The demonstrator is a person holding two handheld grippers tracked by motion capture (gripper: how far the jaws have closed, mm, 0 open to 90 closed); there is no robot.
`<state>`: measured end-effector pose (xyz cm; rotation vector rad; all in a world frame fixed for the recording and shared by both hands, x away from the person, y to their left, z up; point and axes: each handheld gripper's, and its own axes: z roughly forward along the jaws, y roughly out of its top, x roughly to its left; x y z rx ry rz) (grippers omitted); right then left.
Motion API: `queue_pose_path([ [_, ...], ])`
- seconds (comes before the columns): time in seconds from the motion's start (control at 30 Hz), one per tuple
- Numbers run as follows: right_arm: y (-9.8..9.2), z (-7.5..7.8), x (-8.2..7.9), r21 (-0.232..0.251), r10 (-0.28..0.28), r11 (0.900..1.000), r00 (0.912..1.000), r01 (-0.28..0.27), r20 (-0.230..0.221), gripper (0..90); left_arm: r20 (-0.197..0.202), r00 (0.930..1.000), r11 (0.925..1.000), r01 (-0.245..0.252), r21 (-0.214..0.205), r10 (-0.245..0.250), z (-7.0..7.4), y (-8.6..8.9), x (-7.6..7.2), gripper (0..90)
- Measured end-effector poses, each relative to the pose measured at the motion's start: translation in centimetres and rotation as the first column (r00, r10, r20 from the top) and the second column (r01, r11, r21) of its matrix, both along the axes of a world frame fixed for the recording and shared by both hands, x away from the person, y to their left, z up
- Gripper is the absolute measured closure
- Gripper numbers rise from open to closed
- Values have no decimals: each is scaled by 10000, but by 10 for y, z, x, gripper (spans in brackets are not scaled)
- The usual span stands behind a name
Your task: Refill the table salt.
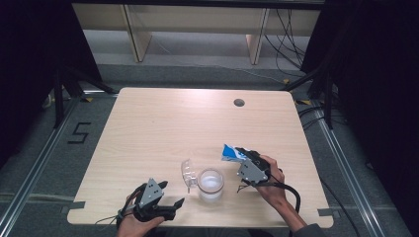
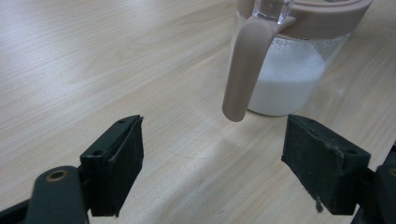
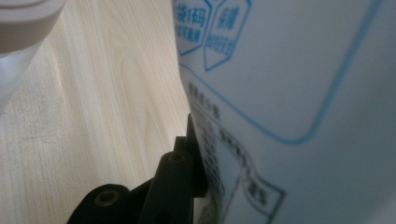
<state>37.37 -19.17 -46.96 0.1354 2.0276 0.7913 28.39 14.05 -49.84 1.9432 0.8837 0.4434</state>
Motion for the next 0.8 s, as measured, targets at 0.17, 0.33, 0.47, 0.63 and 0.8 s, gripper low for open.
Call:
queue_pose_path([
  [0.17, -5, 0, 4, 552, -153, 9983, 9989, 178, -450, 800, -29, 10000, 9999, 17, 103, -16, 0, 0, 0, 201],
  [0.33, -9, -5, 8, 701, -232, 9971, 9971, 282, -720, 802, -25, 10000, 10000, -9, 76, 9, 0, 0, 0, 200],
  [0.47, -10, -6, 11, 936, -219, 9951, 9952, 309, -956, 803, -25, 10000, 10000, -9, -34, 8, 0, 0, 0, 200],
  [0.63, -12, -7, 13, 1437, -251, 9886, 9902, 450, -1374, 803, -28, 10000, 10000, 32, 78, -31, 0, 1, 0, 200],
  [0.8, -14, -10, 16, 2033, -166, 9776, 9830, 544, -1830, 804, -28, 10000, 10000, 9, 73, -8, 0, 0, 0, 200],
])
